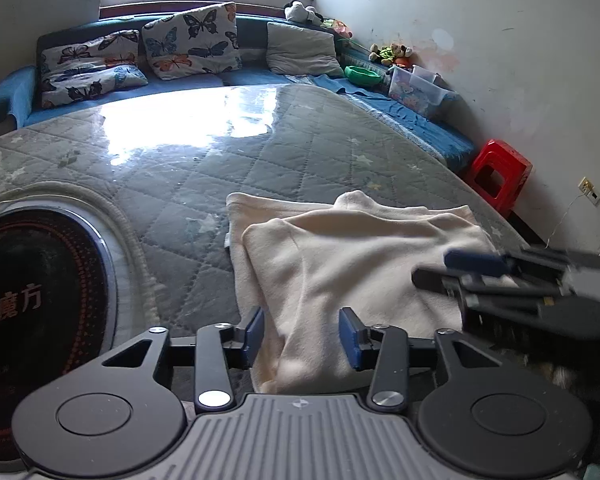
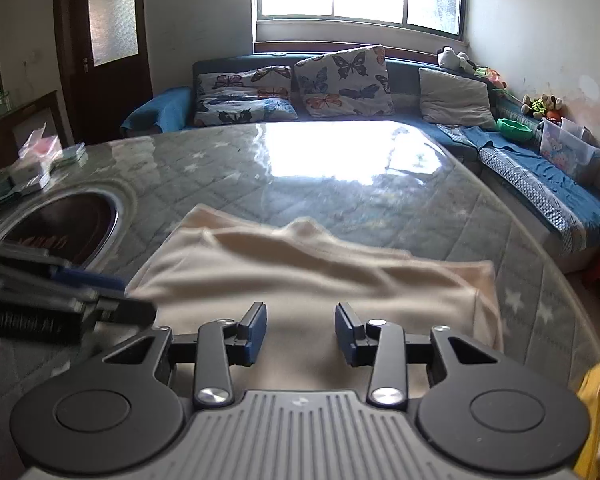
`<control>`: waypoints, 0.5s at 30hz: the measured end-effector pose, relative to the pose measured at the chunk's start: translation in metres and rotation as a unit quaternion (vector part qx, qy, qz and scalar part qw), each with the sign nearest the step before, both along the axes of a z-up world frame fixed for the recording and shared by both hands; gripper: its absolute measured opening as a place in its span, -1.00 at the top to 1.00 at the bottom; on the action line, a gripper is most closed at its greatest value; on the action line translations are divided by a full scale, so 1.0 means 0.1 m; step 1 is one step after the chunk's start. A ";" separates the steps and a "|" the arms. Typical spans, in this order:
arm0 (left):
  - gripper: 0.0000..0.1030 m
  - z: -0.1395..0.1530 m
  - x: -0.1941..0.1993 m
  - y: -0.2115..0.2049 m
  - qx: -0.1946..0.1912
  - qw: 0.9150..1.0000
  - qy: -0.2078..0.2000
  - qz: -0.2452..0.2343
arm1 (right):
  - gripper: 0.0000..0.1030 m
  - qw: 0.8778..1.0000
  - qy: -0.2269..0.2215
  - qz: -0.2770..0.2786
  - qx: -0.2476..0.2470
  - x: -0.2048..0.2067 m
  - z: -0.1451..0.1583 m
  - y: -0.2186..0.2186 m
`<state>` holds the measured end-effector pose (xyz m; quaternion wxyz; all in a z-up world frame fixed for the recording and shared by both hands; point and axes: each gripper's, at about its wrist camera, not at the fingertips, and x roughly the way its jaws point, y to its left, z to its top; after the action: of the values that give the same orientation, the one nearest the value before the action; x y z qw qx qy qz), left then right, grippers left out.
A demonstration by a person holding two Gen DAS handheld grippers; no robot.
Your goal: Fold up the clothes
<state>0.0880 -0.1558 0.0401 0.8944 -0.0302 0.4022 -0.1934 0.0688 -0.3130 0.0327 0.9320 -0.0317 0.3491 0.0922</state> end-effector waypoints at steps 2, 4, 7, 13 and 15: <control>-0.02 -0.01 -0.02 0.01 0.003 1.000 0.001 0.004 | 0.02 1.000 -0.003 0.001 -0.009 -0.05 -0.04 0.04; -0.08 -0.01 -0.04 0.02 0.006 1.000 0.001 0.007 | 0.00 1.000 -0.008 0.002 -0.021 -0.11 -0.08 0.09; -0.20 -0.01 -0.10 0.06 0.010 1.000 -0.004 0.014 | -0.08 0.999 -0.024 0.001 -0.037 -0.19 -0.06 0.13; -0.45 0.01 -0.22 0.17 0.012 0.999 -0.015 0.027 | -0.29 0.999 -0.035 -0.021 -0.027 -0.33 -0.08 0.10; -0.54 0.00 -0.27 0.20 0.009 0.999 -0.015 0.031 | -0.30 0.999 -0.034 -0.027 -0.025 -0.36 -0.11 0.09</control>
<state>0.0613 -0.1356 0.0406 0.9061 -0.0322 0.3895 -0.1621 0.0325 -0.3045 0.0217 0.9446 -0.0483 0.3197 0.0569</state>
